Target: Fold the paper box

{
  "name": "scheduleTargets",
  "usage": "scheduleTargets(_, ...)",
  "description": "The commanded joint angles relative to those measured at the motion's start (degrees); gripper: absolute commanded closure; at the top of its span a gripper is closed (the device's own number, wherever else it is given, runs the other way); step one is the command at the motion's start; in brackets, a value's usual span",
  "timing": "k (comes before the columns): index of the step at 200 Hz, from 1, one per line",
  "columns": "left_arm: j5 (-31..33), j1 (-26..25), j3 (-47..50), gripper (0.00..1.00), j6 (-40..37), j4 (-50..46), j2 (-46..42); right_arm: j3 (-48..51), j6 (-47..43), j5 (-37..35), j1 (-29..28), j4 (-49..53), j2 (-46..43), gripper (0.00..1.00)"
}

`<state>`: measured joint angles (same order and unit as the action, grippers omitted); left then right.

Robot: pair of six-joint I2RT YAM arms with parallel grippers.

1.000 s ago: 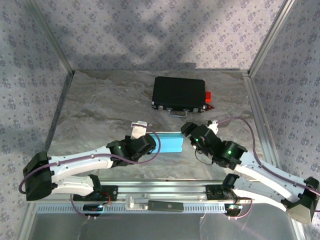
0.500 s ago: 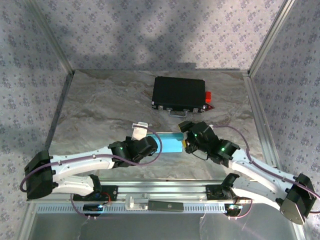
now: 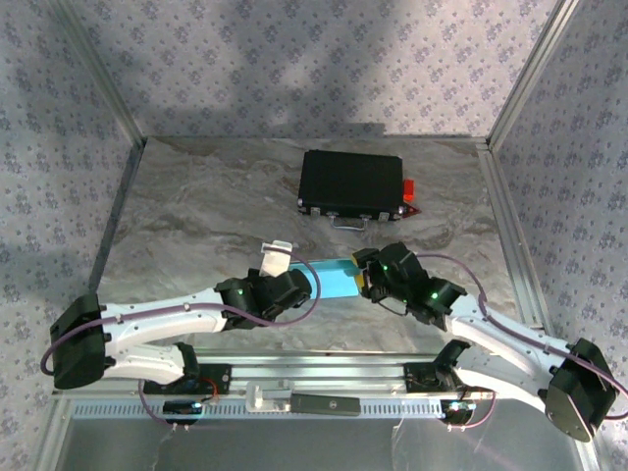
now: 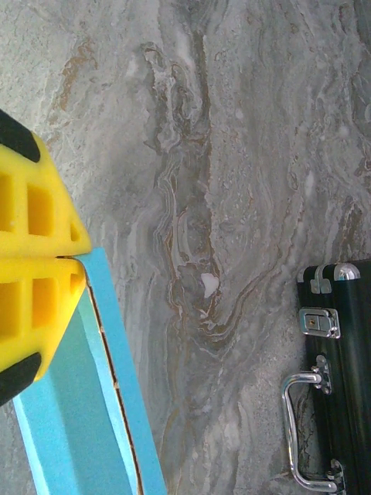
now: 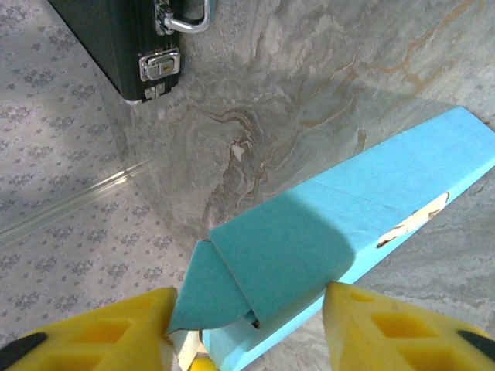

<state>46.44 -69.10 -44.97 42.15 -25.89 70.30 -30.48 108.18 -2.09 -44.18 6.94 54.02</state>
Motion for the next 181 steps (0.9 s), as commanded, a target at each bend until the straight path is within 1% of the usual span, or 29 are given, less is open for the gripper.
scheduleTargets(1,-4.16,-0.94,0.3,1.0,1.21,-4.46,1.5,1.65,0.01,-0.57,0.48,1.21,-0.41,0.53)
scheduleTargets(30,-4.07,-1.2,0.21,1.0,2.09,-4.81,0.45,2.59,-0.43,-0.55,0.5,1.49,-0.41,0.58)
scheduleTargets(37,-4.24,-1.28,0.32,0.94,2.28,-4.74,-0.31,2.79,-0.51,-0.55,0.46,1.5,-0.47,0.58)
scheduleTargets(52,-4.42,-1.79,0.16,0.78,3.19,-4.9,-2.69,3.14,-0.69,-0.7,0.5,1.7,-0.5,0.58)
scheduleTargets(59,-4.49,-2.01,-0.03,0.73,3.82,-5.19,-4.14,3.33,-0.69,-0.76,0.45,1.73,-0.54,0.58)
scheduleTargets(70,-4.68,-2.48,-0.46,0.67,5.02,-5.93,-6.68,3.41,-0.69,-1.06,0.46,1.93,-0.83,0.59)
scheduleTargets(93,-6.15,-2.79,-0.71,0.6,9.05,-6.33,-13.08,3.45,-0.87,-1.37,0.49,2.44,-1.1,0.59)
scheduleTargets(104,-6.9,-2.7,-0.38,0.56,12.78,-6.26,-15.73,3.41,-0.94,-1.47,0.46,2.55,-1.13,0.59)
scheduleTargets(126,-8.2,-2.46,-0.01,0.53,21.59,-5.75,-18.75,3.41,-1.01,-1.55,0.37,2.64,-1.26,0.59)
scheduleTargets(135,-8.76,-2.36,0.44,0.5,24.39,-4.52,-19.39,3.43,-1.0,-1.52,0.41,2.86,-1.35,0.6)
scheduleTargets(151,-9.47,-1.38,1.11,0.42,31.71,-3.32,-19.89,3.46,-1.21,-1.51,0.37,2.99,-1.46,0.61)
scheduleTargets(170,-13.35,1.61,1.25,0.4,40.53,-2.42,-19.28,3.36,-1.31,-1.46,0.26,3.38,-1.71,0.61)
scheduleTargets(174,-15.55,2.24,1.17,0.39,42.15,-2.33,-18.93,3.34,-1.31,-1.52,0.32,3.55,-1.75,0.62)
scheduleTargets(181,-17.24,2.97,0.8,0.38,45.13,-3.03,-18.08,3.35,-1.36,-1.69,0.33,3.68,-1.98,0.62)
